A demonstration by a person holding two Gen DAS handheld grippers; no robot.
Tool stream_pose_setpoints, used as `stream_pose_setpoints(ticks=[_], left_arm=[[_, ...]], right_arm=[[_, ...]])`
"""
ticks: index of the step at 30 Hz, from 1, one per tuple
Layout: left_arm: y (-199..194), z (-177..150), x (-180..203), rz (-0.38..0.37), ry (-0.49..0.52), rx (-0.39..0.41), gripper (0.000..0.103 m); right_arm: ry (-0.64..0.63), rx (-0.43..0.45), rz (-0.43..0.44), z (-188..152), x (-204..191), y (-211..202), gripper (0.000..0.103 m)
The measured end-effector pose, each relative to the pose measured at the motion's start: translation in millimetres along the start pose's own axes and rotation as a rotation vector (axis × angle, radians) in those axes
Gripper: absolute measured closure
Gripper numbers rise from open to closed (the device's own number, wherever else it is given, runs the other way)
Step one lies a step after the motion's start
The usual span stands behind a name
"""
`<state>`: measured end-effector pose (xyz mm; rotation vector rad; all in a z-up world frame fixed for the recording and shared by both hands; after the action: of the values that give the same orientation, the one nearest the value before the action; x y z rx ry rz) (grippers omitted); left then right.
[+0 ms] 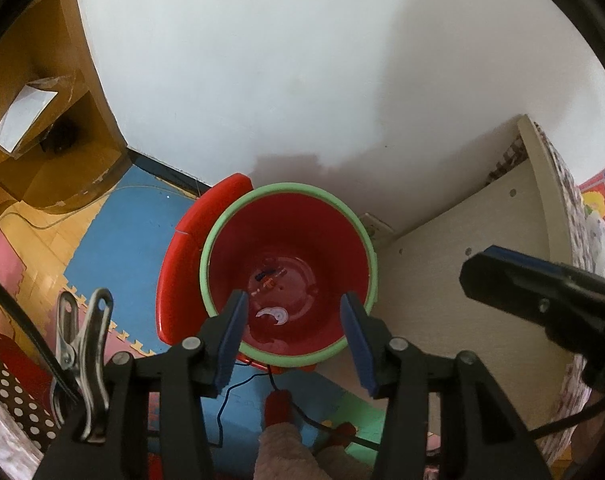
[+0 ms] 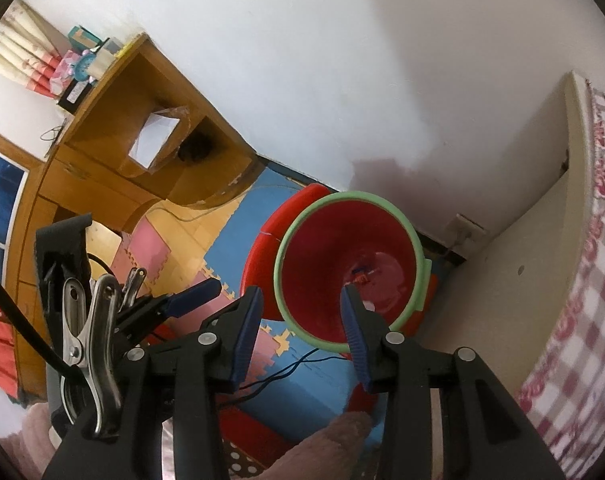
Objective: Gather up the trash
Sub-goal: 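Move both grippers back from the bucket toward the bed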
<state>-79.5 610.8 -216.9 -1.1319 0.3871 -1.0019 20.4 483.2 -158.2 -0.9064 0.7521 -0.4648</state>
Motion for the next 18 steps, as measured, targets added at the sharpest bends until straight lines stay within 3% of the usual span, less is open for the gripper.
stream_pose_setpoints(ticks=[18], left_arm=[[-70.1, -13.7, 15.7, 0.020, 0.020, 0.069, 0.052]], right_arm=[[-0.058, 0.127, 0.062, -41.5, -31.0, -85.3, 0.061]])
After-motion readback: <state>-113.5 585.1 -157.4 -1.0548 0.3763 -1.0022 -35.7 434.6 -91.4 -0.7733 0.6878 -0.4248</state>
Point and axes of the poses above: each gripper's, at about its wrist camera, not at the fingertips, and y roughly the way its jaws point, x to its right, z to its top, the point moved 1 cm from there along y, roughly the way its jaws point, and after that the axes turned 6 degrees about x, right-handed, at the moved point
